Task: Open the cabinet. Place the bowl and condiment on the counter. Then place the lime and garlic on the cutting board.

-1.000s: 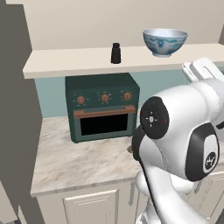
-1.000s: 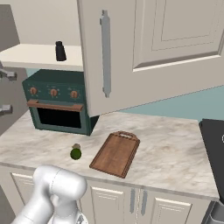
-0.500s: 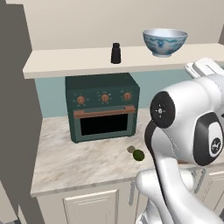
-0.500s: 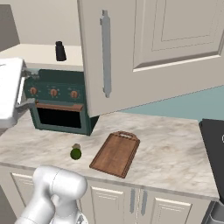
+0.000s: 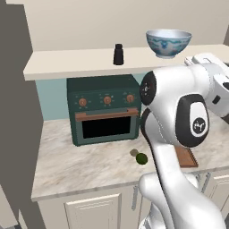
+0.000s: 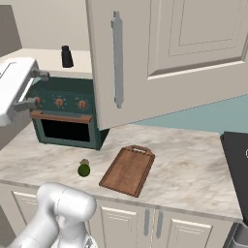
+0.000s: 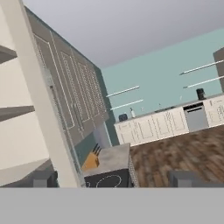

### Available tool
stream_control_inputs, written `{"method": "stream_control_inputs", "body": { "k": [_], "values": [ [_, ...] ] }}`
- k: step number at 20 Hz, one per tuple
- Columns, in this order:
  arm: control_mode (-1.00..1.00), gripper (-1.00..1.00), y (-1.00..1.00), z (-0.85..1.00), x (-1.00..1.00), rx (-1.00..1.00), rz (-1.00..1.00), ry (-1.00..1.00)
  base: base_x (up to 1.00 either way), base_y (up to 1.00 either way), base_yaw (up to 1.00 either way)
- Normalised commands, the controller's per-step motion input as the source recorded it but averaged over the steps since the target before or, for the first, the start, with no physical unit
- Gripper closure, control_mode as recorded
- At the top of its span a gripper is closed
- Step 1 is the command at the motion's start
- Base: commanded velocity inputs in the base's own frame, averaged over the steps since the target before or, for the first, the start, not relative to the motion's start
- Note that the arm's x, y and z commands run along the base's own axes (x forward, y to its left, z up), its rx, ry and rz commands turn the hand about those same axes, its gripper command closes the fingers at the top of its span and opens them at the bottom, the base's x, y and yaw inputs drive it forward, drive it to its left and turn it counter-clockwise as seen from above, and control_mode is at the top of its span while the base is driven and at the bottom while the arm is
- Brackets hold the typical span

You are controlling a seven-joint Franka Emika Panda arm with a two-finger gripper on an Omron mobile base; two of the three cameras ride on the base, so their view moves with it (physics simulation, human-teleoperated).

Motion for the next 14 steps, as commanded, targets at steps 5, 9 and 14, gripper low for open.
{"method": "stream_control_inputs", "body": {
  "k": [5, 9, 14],
  "values": [
    [-1.00, -1.00, 0.00, -0.14, 0.30, -0.02, -0.02, 0.04, 0.00, 0.00, 0.00],
    [-1.00, -1.00, 0.00, -0.06, 0.32, -0.05, 0.00, 0.03, 0.00, 0.00, 0.00],
    [-1.00, -1.00, 0.00, 0.00, 0.34, -0.02, 0.00, 0.00, 0.00, 0.00, 0.00]
  ]
}}
